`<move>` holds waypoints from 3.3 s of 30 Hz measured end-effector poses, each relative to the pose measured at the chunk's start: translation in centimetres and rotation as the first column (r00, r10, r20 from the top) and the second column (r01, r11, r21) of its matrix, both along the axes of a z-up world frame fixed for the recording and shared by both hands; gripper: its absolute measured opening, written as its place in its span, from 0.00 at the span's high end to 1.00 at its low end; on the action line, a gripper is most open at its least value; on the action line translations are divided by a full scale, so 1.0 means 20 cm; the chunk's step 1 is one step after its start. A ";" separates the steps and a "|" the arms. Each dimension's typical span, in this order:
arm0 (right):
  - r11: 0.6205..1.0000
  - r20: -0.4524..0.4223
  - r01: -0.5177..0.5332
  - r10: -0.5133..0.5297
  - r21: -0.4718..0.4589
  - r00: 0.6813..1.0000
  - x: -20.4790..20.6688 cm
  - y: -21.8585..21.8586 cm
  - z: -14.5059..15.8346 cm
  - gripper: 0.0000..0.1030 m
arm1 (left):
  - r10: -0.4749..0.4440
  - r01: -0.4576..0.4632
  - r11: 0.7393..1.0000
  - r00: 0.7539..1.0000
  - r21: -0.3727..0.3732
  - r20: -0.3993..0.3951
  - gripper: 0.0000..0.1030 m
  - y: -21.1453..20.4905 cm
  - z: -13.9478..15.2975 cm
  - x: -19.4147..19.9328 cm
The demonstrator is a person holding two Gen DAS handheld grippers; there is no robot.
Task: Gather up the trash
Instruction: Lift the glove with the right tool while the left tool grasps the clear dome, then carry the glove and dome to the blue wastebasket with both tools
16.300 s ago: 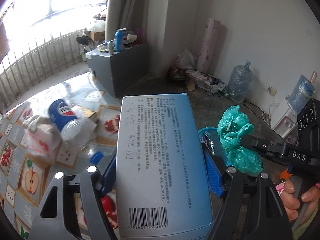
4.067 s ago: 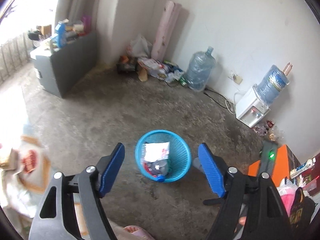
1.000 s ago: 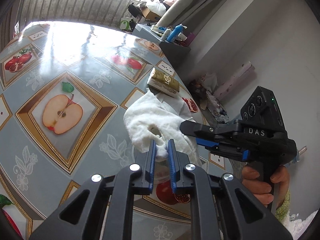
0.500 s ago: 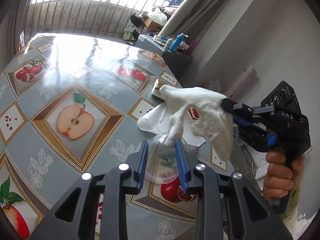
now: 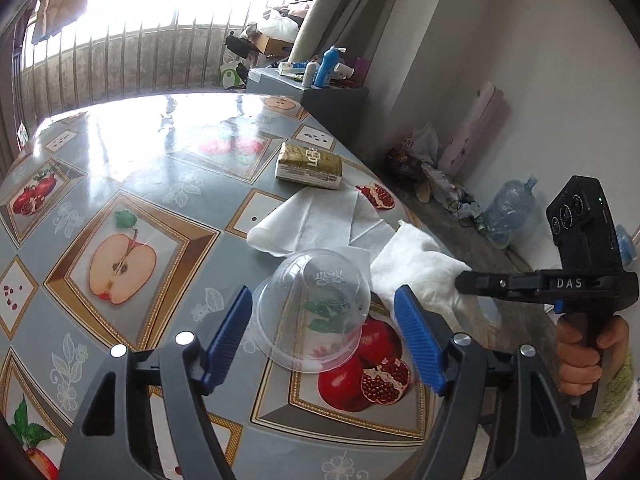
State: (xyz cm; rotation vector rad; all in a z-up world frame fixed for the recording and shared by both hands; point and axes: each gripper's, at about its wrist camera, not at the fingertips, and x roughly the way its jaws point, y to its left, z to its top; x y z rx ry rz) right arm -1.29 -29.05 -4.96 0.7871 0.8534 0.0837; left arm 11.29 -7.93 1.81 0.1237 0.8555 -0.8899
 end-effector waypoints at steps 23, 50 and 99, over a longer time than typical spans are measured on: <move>0.996 -0.024 0.047 -0.049 -0.073 0.999 -0.06 0.02 -0.03 0.47 | 0.050 -0.067 0.985 0.993 0.160 0.105 0.38 -0.04 -0.06 -0.01; 0.964 -0.028 0.147 -0.157 -0.221 0.987 -0.12 0.12 -0.01 0.95 | 0.133 -0.163 0.970 0.977 0.179 0.166 0.37 0.03 0.00 -0.03; 0.796 0.326 0.575 -0.502 -0.186 0.801 -0.85 -0.34 0.49 0.95 | -0.239 0.260 0.965 0.932 -0.044 0.274 0.38 -0.66 0.54 -0.55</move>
